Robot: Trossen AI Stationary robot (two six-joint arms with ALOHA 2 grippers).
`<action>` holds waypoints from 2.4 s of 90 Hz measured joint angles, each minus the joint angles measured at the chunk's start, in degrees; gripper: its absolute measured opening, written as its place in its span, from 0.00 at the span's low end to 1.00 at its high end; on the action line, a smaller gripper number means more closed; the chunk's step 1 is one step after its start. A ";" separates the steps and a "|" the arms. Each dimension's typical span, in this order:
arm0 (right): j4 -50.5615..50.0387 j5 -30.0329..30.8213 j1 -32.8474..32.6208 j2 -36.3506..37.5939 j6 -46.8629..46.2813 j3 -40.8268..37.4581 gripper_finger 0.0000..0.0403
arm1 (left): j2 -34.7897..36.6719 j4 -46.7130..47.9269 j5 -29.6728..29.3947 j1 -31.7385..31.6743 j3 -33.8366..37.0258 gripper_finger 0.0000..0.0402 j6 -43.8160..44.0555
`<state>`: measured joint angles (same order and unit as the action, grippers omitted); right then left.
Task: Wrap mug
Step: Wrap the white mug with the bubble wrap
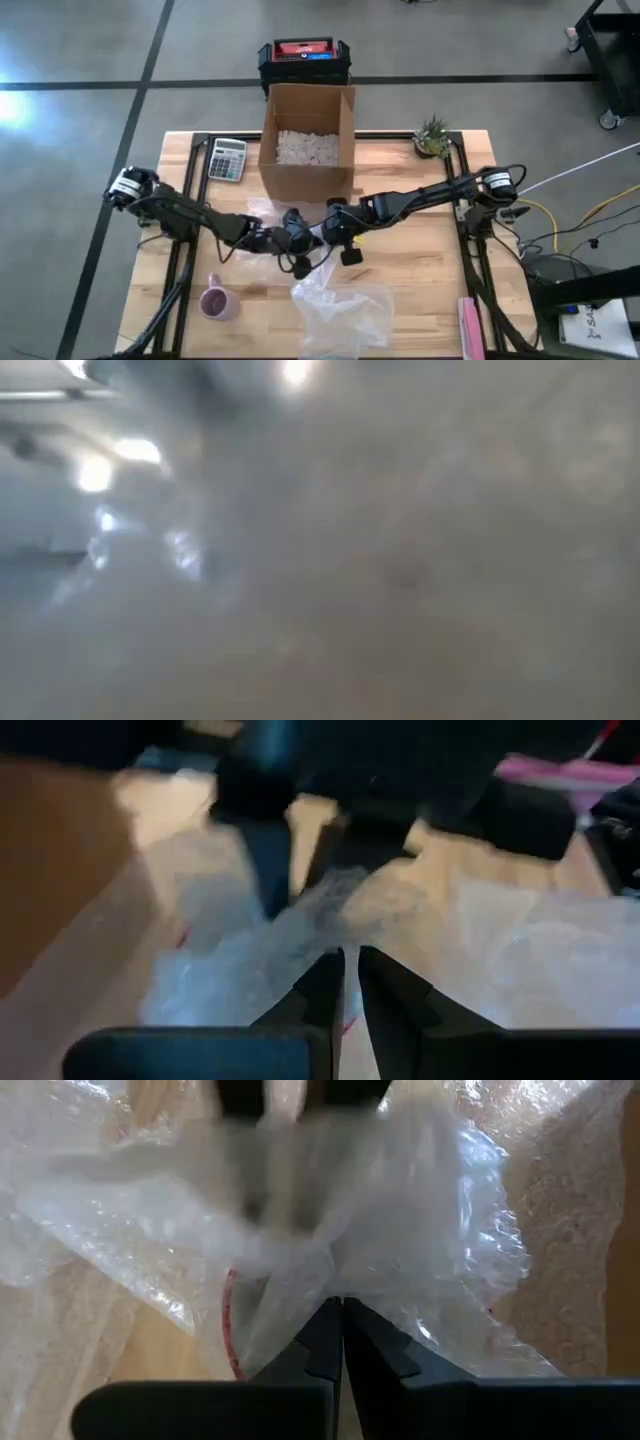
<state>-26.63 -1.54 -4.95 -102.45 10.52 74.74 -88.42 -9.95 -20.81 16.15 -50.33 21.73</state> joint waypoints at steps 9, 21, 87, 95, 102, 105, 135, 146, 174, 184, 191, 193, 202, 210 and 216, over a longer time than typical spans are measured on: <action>0.02 0.02 0.00 0.00 0.00 0.07 0.00 | -0.93 -0.10 -0.03 -1.21 -0.25 0.05 -0.22; -2.08 0.06 0.00 0.10 -0.22 2.27 0.00 | -3.07 -0.13 -0.06 -1.98 -0.23 0.05 0.11; -2.41 0.18 0.39 -4.09 0.57 3.10 0.00 | -3.92 1.40 1.09 -2.10 -0.10 0.05 2.16; -2.45 0.00 0.42 -4.22 0.42 2.97 0.00 | -2.02 2.49 1.39 -2.13 -0.10 0.05 3.16; -2.58 0.07 0.42 -3.92 0.44 2.91 0.00 | 0.35 3.84 1.95 -2.03 -0.25 0.05 3.29; -2.61 0.13 0.42 -3.89 0.46 2.91 0.00 | 1.45 5.23 1.96 -1.93 -0.25 0.05 3.36; -2.64 0.04 0.39 -3.82 0.59 2.86 0.00 | 4.91 10.09 1.90 -1.58 1.67 0.05 5.34; -2.76 0.07 0.39 -3.76 0.60 2.82 0.00 | 1.25 5.60 1.91 -1.66 2.57 0.05 3.49; -8.12 0.07 0.39 -1.80 1.36 6.56 0.00 | -2.93 -3.45 1.90 -3.02 2.43 0.05 0.80; -13.62 0.15 0.39 -0.48 1.57 9.58 0.00 | -2.96 -2.42 1.94 -3.00 2.41 0.05 0.80; -15.96 0.15 0.39 0.40 1.60 10.59 0.00 | -2.94 -2.53 1.94 -3.04 2.41 0.05 0.79; -16.81 0.17 0.40 0.63 1.66 10.71 0.00 | -2.93 -2.60 1.94 -3.04 2.41 0.05 0.80; -20.55 1.75 0.58 1.65 2.32 10.82 0.00 | -2.93 -2.57 1.94 -3.04 2.41 0.05 0.91; -23.57 8.33 0.75 2.73 2.61 10.84 0.00 | -2.93 -2.60 1.94 -3.04 2.41 0.05 1.20; -24.71 13.14 1.11 3.01 3.56 10.54 0.00 | -2.93 -2.69 1.94 -3.04 2.41 0.05 1.24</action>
<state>-51.34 11.60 -3.84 -99.44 14.08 85.28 -91.35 -12.64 -18.87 13.10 -47.92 22.97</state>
